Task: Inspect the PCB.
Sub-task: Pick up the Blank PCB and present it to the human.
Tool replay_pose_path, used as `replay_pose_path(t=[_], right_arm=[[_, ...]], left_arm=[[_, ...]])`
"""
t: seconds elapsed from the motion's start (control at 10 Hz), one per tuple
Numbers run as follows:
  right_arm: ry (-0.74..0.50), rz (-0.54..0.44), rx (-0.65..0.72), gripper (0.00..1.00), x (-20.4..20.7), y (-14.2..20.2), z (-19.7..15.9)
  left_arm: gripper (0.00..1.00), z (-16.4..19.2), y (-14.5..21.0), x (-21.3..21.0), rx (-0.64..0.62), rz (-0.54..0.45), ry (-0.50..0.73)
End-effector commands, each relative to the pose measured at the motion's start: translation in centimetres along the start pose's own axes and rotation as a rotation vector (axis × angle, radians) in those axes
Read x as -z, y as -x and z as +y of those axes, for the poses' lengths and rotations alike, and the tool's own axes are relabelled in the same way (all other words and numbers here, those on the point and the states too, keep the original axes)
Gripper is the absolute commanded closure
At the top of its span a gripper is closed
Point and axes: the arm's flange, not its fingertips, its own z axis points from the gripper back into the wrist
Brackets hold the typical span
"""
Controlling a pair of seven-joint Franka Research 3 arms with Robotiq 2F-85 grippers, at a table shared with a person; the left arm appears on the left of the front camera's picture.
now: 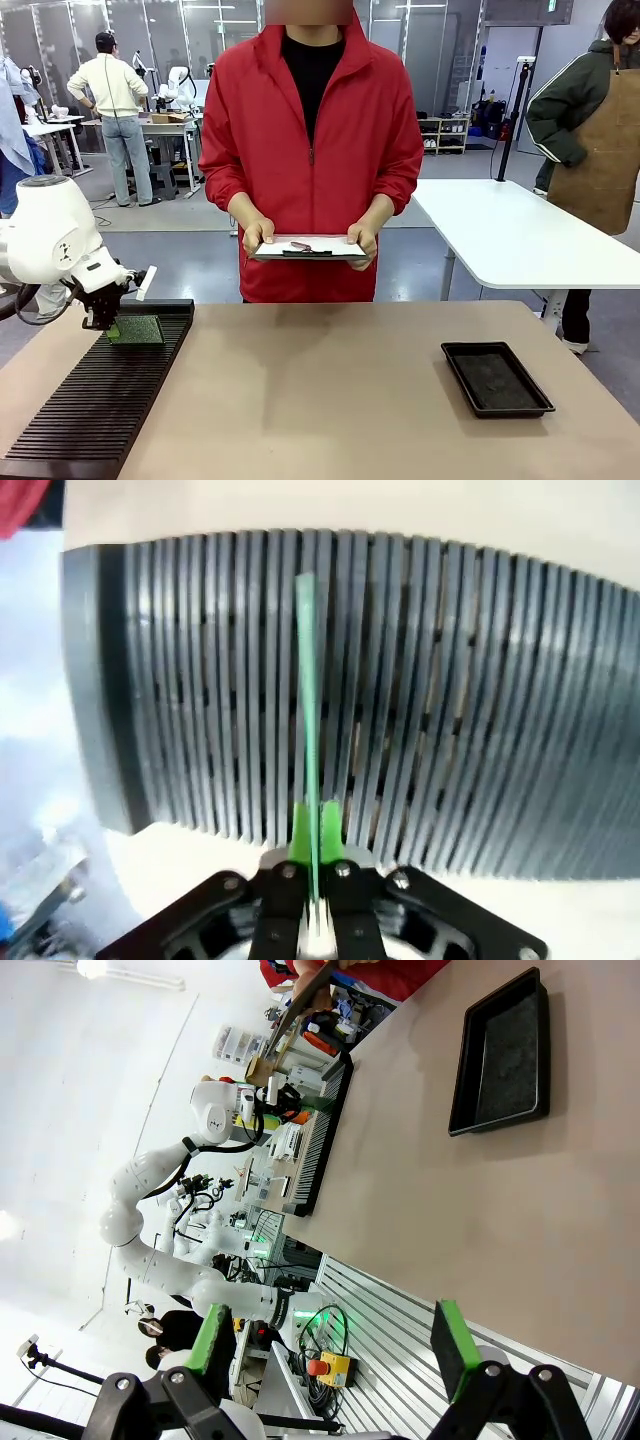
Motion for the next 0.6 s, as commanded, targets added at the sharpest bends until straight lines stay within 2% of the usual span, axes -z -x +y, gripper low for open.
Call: replay_pose_path(t=[0.0, 0.1, 0.3, 0.4, 0.5], right_arm=[[-0.009, -0.006, -0.011, 0.0, -0.1, 0.0, 0.2], [-0.009, -0.006, -0.011, 0.0, -0.1, 0.0, 0.2], [-0.009, -0.006, -0.011, 0.0, -0.1, 0.0, 0.2], [-0.009, -0.006, -0.011, 0.0, -0.1, 0.0, 0.2], [-0.009, -0.006, -0.011, 0.0, -0.1, 0.0, 0.2]], left_arm=[[1.0, -0.4, 0.7, -4.4, -0.151, -0.083, -0.016], [1.0, -1.4, 1.6, -7.2, -0.249, -0.174, -0.027], [1.0, -2.6, 3.1, -8.6, -0.466, -0.335, 0.043], [1.0, -3.0, 3.9, -8.1, -0.584, -0.447, 0.13], [1.0, -3.8, 4.8, -7.6, -0.674, -0.609, 0.243]])
